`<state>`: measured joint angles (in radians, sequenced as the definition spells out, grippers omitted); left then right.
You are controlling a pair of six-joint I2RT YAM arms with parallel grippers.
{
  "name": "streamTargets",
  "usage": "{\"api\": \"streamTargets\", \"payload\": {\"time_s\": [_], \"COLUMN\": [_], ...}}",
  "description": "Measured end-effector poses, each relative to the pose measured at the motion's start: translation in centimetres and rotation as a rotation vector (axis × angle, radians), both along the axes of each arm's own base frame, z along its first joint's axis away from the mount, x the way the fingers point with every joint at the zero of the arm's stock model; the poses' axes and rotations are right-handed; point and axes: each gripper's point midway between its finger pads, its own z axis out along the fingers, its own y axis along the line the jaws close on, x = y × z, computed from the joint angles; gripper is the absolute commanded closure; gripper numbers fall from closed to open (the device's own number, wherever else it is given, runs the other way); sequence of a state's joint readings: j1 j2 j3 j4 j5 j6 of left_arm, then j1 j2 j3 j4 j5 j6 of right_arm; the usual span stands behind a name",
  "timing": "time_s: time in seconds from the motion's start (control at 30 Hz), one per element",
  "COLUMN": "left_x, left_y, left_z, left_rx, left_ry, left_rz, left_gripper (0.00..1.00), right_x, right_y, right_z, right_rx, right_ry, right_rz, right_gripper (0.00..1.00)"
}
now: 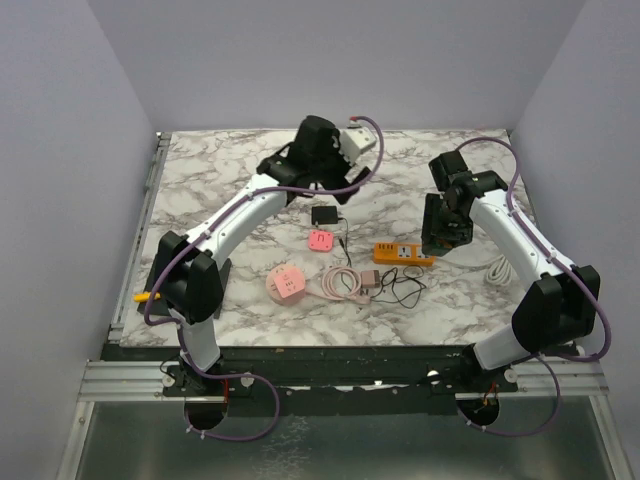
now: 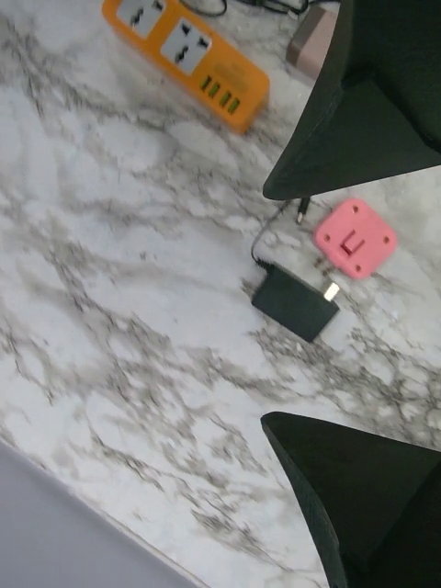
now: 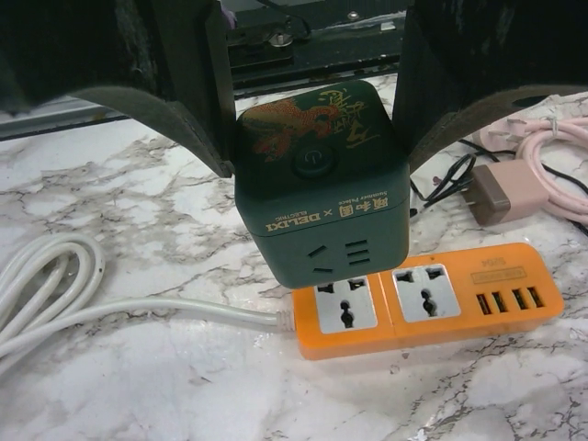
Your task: Insert the plug
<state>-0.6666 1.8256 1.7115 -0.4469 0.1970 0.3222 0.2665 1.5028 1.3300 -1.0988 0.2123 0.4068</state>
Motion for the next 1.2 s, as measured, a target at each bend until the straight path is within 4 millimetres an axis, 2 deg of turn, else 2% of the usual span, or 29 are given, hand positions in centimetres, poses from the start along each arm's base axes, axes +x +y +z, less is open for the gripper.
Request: {"api": "streamTargets", "payload": {"time_s": [0.07,0.17,0.3,0.5,0.67,0.8,0.97,1.2], "left_x": [2.1,4.2,4.6,6.5,5.9,6.2,5.7,5.3], "left_y": [3.4,7.6,11.7,15.9,16.6,16.6,16.8,17.0], "left_z": [0.6,0.2,-1.3,-1.7,-2.8,-3.9,-6.3,-6.6], "left_rx": [-0.017,0.000,0.036,0.055,0.102,0.137,0.179,0.190], "left_ry": [0.008,0.031,0.126,0.200,0.251,0.291,0.361,0.383], "left_rz": [0.079,0.182,0.254,0.346,0.366,0.372,0.374,0.374], "left_gripper": [0.01,0.01,0.01,0.01,0.01,0.01,0.01,0.01], "right_x": [0.2,0.2,0.1,-0.1,0.0,0.0,0.1,0.5], "right_y": [0.3,0.6,0.8,0.8,0.7,0.6,0.5,0.4], "right_z": [-0.1,-0.5,-1.2,-1.8,-2.0,-2.6,-3.1,-3.1], "right_rx": [-0.003,0.000,-0.007,-0.019,-0.030,-0.045,-0.054,-0.063], "right_ry": [0.011,0.028,0.057,0.088,0.094,0.108,0.121,0.106], "right_rz": [0.022,0.038,0.052,0.058,0.058,0.058,0.056,0.053], "right_gripper": [0.99,0.99,0.99,0.99,0.99,0.99,0.99,0.99]}}
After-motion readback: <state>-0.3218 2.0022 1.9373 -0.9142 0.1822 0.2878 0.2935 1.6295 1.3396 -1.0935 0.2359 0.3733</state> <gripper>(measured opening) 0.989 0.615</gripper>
